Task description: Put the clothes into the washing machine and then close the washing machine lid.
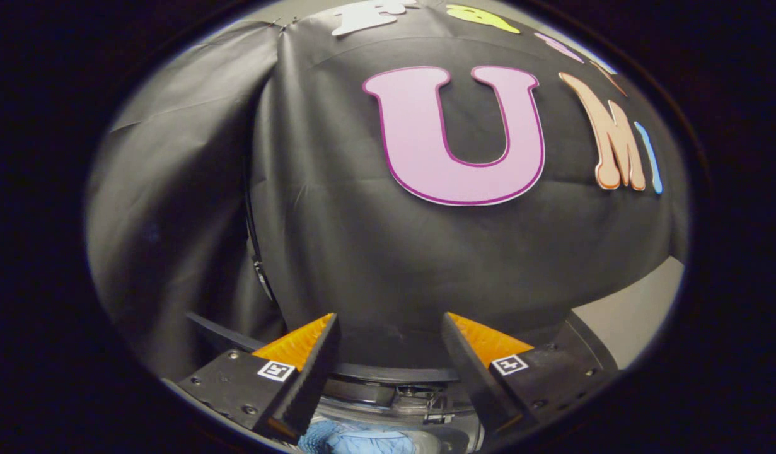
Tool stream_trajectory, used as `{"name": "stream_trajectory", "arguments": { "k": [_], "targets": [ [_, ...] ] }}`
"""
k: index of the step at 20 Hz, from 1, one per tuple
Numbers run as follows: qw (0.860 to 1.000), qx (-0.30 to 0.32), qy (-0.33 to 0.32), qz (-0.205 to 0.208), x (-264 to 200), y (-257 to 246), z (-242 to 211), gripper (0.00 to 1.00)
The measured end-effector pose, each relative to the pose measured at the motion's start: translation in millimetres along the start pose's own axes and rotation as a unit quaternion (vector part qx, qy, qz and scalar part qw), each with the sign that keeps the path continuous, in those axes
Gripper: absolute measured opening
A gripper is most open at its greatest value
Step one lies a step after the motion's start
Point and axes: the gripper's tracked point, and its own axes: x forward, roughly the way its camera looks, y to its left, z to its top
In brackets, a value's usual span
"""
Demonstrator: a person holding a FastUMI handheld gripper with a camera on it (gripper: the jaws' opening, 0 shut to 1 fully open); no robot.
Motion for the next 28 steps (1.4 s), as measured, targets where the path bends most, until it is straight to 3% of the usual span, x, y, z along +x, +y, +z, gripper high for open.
{"name": "stream_trajectory", "arguments": {
  "k": [14,19,23,28],
  "targets": [
    [0.998,0.037,0.021,0.042,2.9,-0.6,5.1,0.97],
    [0.999,0.028,0.009,0.031,2.9,-2.3,13.6,0.97],
    [1.000,0.014,-0.007,0.021,36.8,-10.4,41.0,0.97],
    [1.000,0.011,0.015,0.016,53.6,-10.5,7.0,0.97]
  ]
}}
